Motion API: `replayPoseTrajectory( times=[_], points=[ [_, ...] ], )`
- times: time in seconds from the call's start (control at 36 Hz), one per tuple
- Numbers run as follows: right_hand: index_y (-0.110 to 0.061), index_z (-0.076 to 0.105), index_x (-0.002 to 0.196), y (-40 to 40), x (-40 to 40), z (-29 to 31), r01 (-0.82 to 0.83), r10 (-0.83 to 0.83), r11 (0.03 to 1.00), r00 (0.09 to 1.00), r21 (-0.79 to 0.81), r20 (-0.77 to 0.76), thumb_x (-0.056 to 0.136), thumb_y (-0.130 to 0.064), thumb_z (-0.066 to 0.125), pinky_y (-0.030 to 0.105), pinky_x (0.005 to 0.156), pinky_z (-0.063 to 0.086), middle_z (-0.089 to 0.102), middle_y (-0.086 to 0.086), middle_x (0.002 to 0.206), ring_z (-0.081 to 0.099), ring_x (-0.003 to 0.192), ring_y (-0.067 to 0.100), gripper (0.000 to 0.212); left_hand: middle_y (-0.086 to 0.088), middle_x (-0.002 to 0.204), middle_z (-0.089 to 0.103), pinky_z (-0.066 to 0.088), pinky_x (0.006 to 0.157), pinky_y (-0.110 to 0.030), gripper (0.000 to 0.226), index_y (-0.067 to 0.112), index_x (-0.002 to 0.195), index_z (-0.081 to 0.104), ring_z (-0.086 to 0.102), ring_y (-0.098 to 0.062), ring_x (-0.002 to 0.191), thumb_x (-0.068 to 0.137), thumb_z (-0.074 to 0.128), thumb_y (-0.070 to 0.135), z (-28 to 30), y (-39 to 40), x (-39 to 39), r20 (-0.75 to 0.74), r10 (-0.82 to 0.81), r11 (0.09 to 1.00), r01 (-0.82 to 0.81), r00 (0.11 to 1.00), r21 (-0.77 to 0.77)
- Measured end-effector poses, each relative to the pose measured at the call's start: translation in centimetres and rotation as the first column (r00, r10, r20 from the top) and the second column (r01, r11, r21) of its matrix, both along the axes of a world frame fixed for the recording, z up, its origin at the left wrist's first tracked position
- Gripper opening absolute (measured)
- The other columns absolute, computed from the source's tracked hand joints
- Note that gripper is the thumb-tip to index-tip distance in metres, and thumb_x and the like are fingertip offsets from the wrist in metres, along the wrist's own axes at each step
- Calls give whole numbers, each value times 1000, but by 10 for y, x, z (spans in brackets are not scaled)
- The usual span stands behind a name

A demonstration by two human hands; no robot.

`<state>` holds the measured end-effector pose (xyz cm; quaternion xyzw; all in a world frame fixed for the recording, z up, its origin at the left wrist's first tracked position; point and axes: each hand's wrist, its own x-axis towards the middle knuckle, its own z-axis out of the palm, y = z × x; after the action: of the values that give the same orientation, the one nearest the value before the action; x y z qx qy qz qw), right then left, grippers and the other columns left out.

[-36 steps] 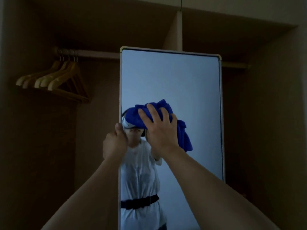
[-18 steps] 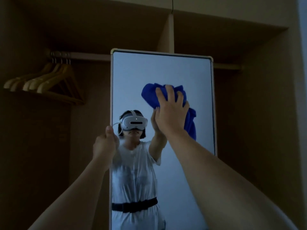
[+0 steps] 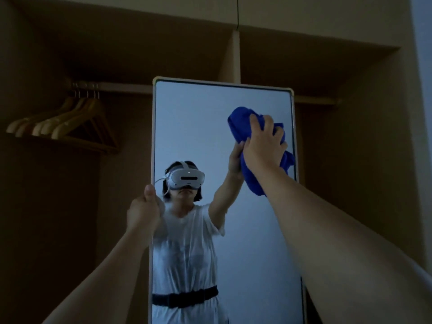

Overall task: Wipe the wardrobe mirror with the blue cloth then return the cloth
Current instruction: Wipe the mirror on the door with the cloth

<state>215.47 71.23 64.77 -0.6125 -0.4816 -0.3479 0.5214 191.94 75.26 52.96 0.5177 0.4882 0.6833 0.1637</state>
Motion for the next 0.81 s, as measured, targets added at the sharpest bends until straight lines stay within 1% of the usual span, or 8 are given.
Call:
replayPoseTrajectory(
  times=[0.06, 0.14, 0.19, 0.33, 0.42, 0.56, 0.64, 0.81],
  points=[
    [-30, 29, 142, -1, -1, 0, -12, 13, 1000, 999, 5, -30, 89, -22, 51, 55, 100, 35, 24, 4, 148, 28, 129, 36, 58, -12, 75, 59, 50, 67, -36, 50, 20, 69, 47, 59, -24, 70, 96, 24, 56, -1, 3, 1, 0, 25, 1000, -25, 1000, -11],
    [-29, 31, 142, -1, -8, -26, -2, 3, 999, 1000, 48, -27, 87, -24, 54, 54, 96, 37, 28, 4, 147, 31, 127, 36, 60, -9, 73, 55, 39, 53, -28, 54, 14, 76, 48, 53, -17, 64, 96, 23, 57, -3, 9, 3, -8, 79, 997, -79, 997, -18],
    [-27, 34, 142, -1, -12, -54, 5, -4, 998, 1000, 66, -16, 86, -27, 54, 55, 94, 38, 31, 4, 147, 33, 126, 36, 59, -8, 73, 55, 35, 50, -27, 52, 16, 82, 50, 51, -15, 64, 96, 22, 56, -4, 11, 3, -15, 112, 994, -112, 994, -20],
    [-25, 41, 140, 0, -9, -92, -1, 0, 998, 1000, 64, 19, 84, -28, 58, 55, 92, 39, 38, 6, 145, 39, 122, 36, 59, -9, 71, 54, 38, 52, -30, 51, 19, 70, 45, 52, -18, 62, 96, 21, 56, -3, 11, 3, -15, 136, 990, -137, 991, -37],
    [-25, 37, 142, -2, 0, -74, 1, -2, 999, 1000, 41, 30, 87, -29, 54, 53, 93, 37, 34, 5, 146, 36, 123, 34, 58, -9, 71, 55, 33, 49, -28, 51, 21, 68, 46, 51, -16, 61, 96, 22, 56, -4, 11, 4, -3, 149, 989, -149, 989, -22],
    [-30, 29, 144, -7, 27, -18, -22, 20, 1000, 995, -11, -95, 93, -25, 46, 52, 98, 33, 25, 2, 150, 29, 129, 33, 54, -4, 68, 51, 35, 52, -28, 52, 20, 70, 46, 50, -16, 62, 96, 21, 58, -5, 13, 5, 15, 171, 985, -171, 985, -18],
    [-32, 28, 144, -15, 46, 14, -59, 50, 997, 986, -53, -157, 94, -24, 44, 51, 98, 34, 25, -1, 150, 31, 127, 31, 54, -5, 70, 55, 38, 54, -29, 54, 21, 72, 48, 52, -15, 62, 94, 19, 61, -7, 15, 4, 2, 169, 985, -169, 986, -20],
    [-28, 39, 139, -24, 67, 34, -171, 163, 985, 969, -28, -188, 88, -28, 51, 45, 91, 37, 48, 1, 133, 41, 118, 27, 52, -7, 73, 55, 38, 55, -28, 63, 13, 93, 57, 54, -20, 65, 94, 18, 62, -6, 19, 3, -23, 218, 975, -219, 976, -29]
  ],
)
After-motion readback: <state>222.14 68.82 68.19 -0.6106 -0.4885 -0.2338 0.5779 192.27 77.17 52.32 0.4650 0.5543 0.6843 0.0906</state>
